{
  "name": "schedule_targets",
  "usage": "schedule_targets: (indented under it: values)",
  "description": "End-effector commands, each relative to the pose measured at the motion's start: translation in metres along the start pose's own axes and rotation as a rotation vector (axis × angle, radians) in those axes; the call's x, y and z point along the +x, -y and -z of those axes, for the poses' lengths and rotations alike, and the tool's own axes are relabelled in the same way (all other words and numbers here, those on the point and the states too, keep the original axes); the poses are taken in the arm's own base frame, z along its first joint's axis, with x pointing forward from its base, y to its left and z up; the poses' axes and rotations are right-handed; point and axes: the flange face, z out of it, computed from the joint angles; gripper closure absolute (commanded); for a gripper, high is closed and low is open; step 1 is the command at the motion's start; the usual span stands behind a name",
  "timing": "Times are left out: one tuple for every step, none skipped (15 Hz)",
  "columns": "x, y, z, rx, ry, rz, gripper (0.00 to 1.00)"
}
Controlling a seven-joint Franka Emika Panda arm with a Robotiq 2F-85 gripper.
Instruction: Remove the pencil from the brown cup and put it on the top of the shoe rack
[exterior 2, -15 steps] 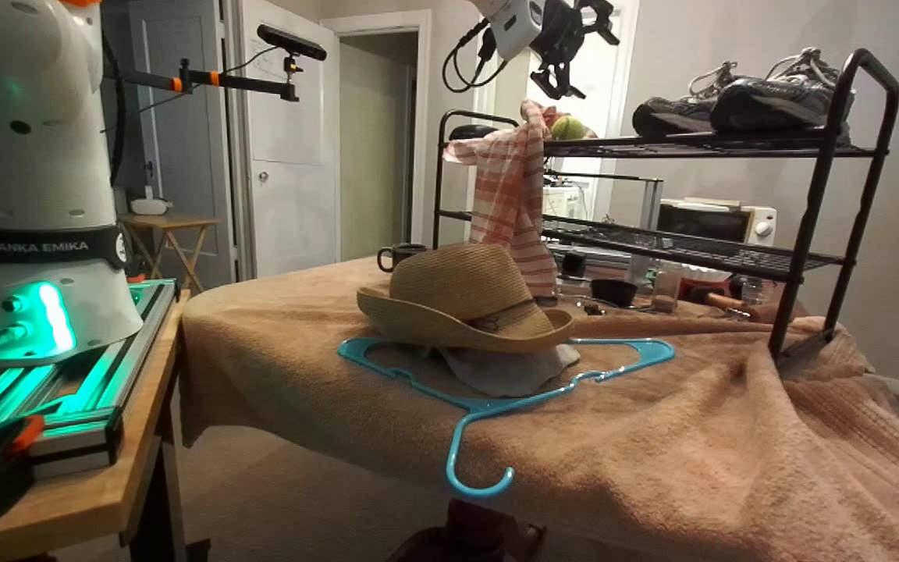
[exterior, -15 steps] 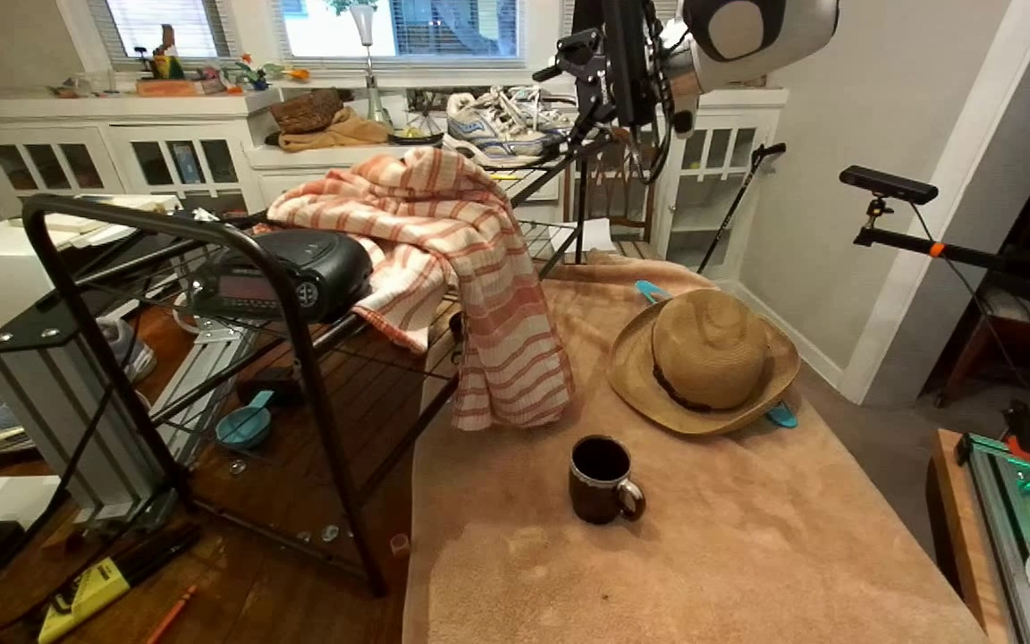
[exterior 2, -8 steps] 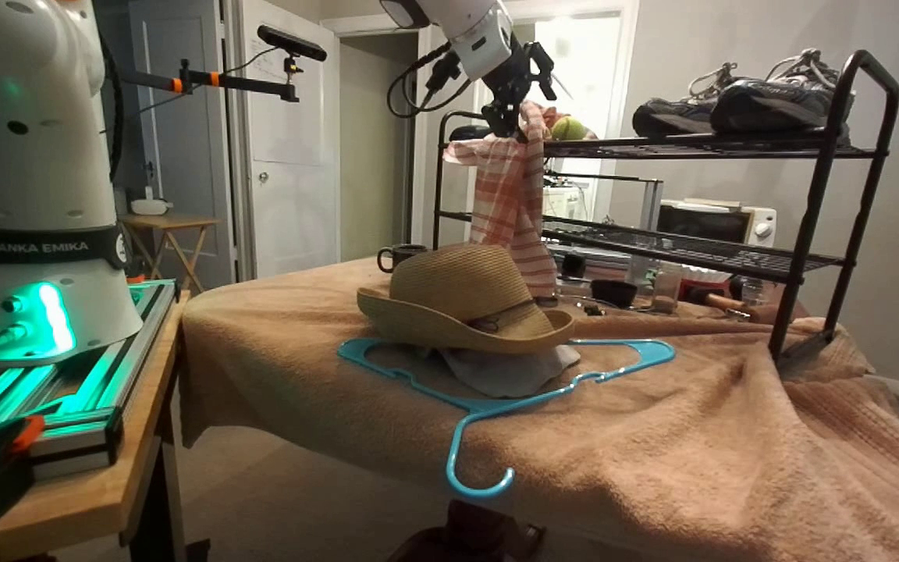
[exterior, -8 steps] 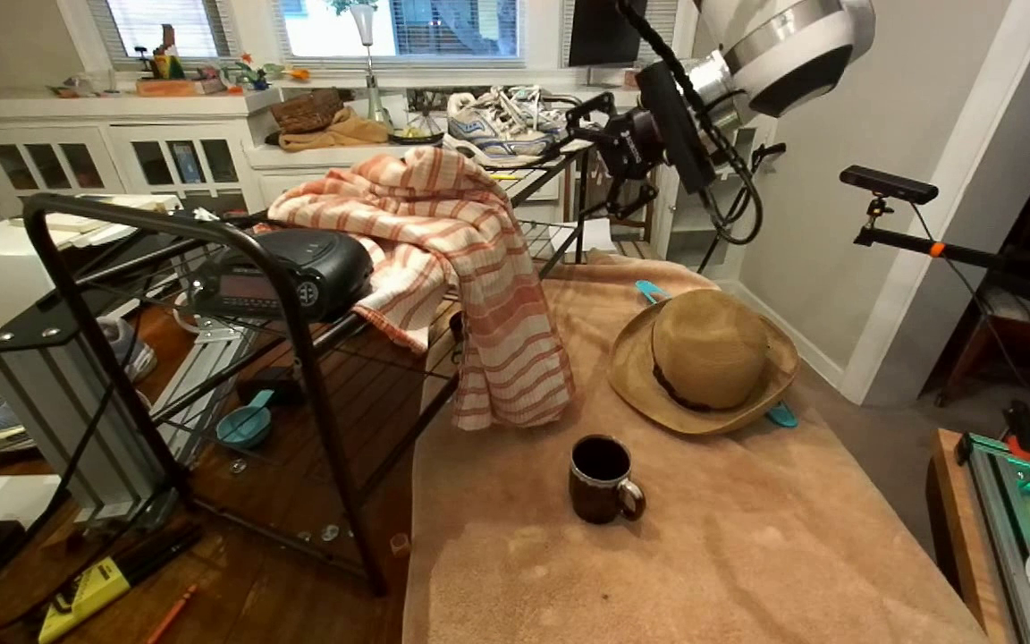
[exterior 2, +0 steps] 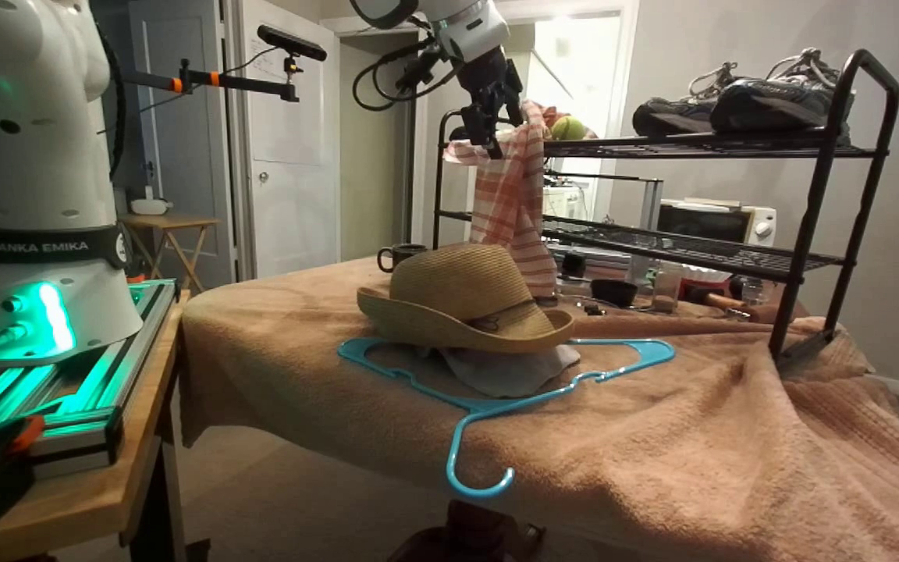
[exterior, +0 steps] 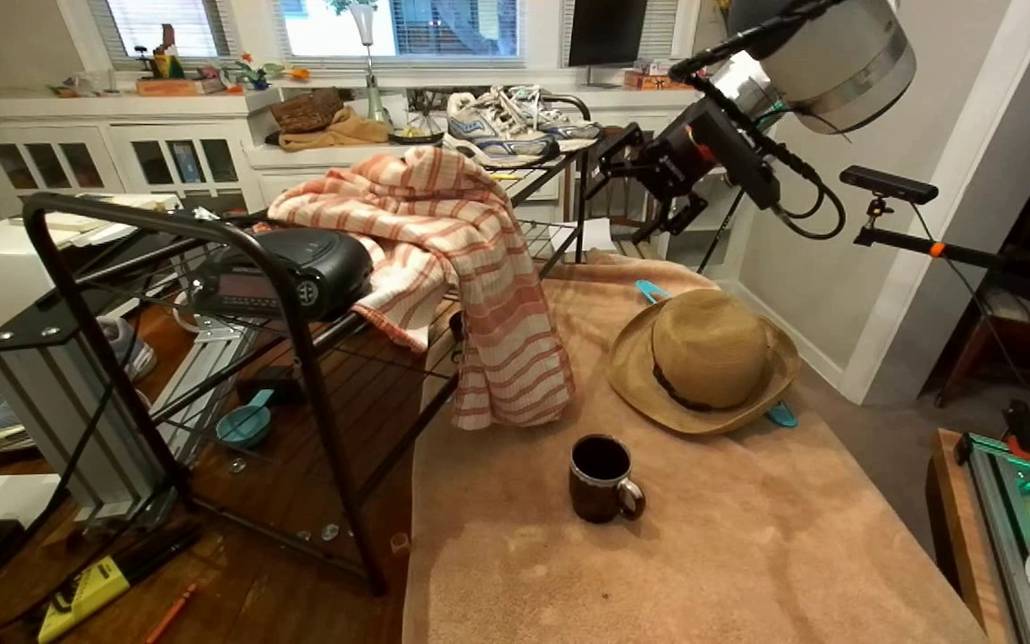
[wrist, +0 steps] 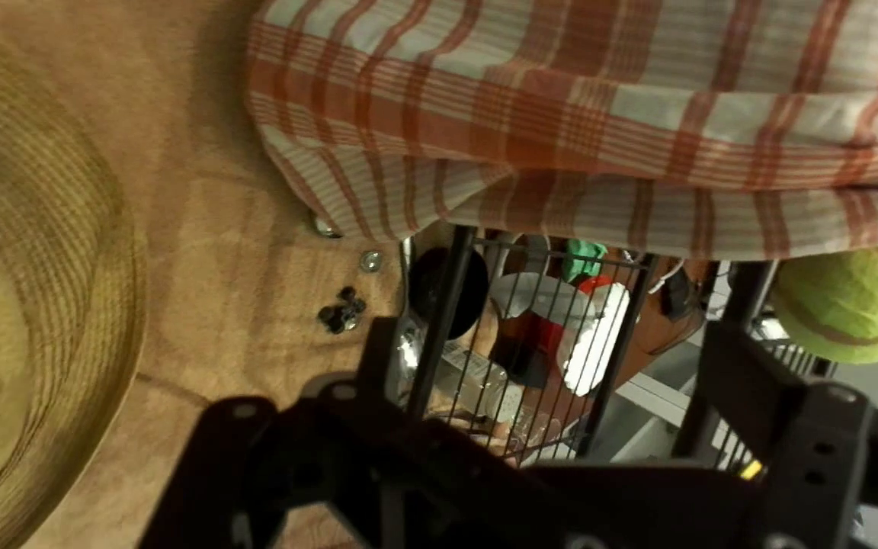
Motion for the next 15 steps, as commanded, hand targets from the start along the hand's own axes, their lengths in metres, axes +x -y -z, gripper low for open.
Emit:
schedule_targets:
  values:
    - [0.000,-0.013,0.016,-0.130,0.042,0.099,0.00]
    - [0.001,-0.013,0.021,-0.169,0.050,0.131,0.00]
    - [0.003,-0.011,0.026,-0.210,0.058,0.169,0.00]
    - [0.003,-0.006,0.034,-0.245,0.067,0.208,0.00]
    - [0.002,-0.005,0.040,-0.277,0.076,0.254,0.00]
    - [0.000,-0.002,0.045,-0.307,0.102,0.297,0.00]
    - [-0.004,0.002,0.050,-0.331,0.119,0.341,0.00]
    - [-0.008,0.006,0.055,-0.346,0.149,0.377,0.00]
    - [-0.016,0.012,0.059,-0.353,0.189,0.413,0.00]
    - [-0.025,0.017,0.061,-0.335,0.253,0.454,0.00]
    - [-0.013,0.011,0.052,-0.332,0.183,0.390,0.00]
    - [-0.016,0.015,0.056,-0.327,0.190,0.401,0.00]
    - [-0.016,0.016,0.057,-0.325,0.188,0.400,0.00]
    - [-0.015,0.015,0.056,-0.326,0.188,0.398,0.00]
    - [-0.013,0.013,0.056,-0.328,0.188,0.393,0.00]
